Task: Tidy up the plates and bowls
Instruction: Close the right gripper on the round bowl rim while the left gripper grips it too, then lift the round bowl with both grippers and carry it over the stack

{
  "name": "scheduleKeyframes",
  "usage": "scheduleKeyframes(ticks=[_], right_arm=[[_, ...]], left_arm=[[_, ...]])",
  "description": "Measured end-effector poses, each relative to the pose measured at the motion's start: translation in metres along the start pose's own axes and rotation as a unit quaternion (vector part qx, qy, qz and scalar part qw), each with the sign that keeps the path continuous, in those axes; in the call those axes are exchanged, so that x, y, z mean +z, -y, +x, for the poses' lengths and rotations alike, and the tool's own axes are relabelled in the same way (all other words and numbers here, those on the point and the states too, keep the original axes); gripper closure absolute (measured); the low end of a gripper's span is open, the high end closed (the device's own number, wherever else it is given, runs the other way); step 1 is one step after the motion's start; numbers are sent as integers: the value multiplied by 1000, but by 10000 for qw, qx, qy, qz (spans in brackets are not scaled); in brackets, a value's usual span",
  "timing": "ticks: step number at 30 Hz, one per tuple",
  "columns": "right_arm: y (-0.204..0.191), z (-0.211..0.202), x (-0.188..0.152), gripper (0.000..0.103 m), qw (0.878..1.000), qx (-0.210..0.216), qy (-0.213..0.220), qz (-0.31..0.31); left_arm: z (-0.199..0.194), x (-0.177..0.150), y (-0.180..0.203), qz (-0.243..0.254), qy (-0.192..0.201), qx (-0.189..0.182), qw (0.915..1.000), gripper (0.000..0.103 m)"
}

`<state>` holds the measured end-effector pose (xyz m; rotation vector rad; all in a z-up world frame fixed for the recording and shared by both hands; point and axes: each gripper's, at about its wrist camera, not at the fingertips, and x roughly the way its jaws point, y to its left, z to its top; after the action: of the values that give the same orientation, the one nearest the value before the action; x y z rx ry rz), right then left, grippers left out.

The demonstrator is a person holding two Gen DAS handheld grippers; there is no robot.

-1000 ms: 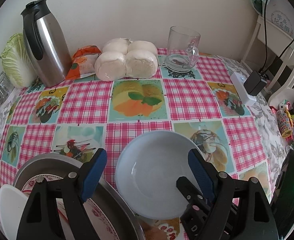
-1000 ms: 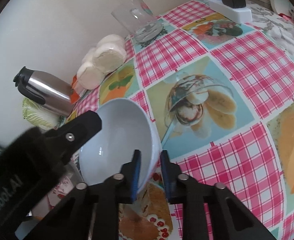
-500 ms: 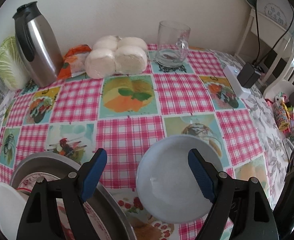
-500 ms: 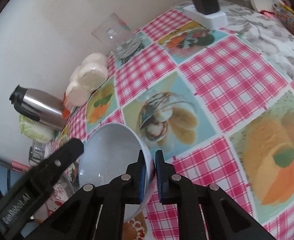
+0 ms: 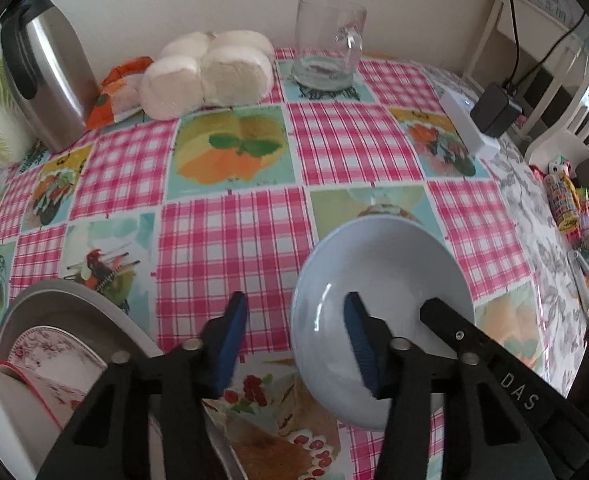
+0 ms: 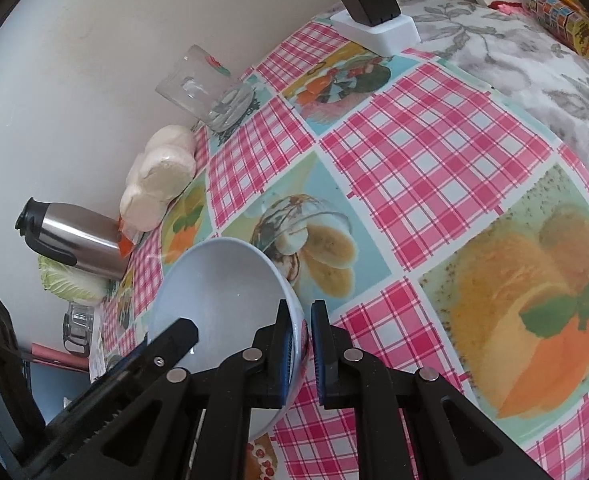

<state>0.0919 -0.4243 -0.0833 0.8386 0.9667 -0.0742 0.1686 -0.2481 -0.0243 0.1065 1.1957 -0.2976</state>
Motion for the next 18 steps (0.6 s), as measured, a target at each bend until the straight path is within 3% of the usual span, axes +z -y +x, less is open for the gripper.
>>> scheduleKeyframes(ticks=[3,6,12,18], right_arm=[[1,2,-1,93,10000,7,-27,0],[-1,4,-1,93,10000,5,-57,-32],[-9,6,-3,92,9997,-151,-133,-157],[-32,-13,-1,92,9993,-110,85,-351]], left_arm=[[7,-4,4,59,-101,-69,9999,74],[9,-6,6,76,-72,-57,9999,79],[-2,-3,3,17,54,-142,9999,80],[-39,4,-7,-98,380,-269,9989,80]])
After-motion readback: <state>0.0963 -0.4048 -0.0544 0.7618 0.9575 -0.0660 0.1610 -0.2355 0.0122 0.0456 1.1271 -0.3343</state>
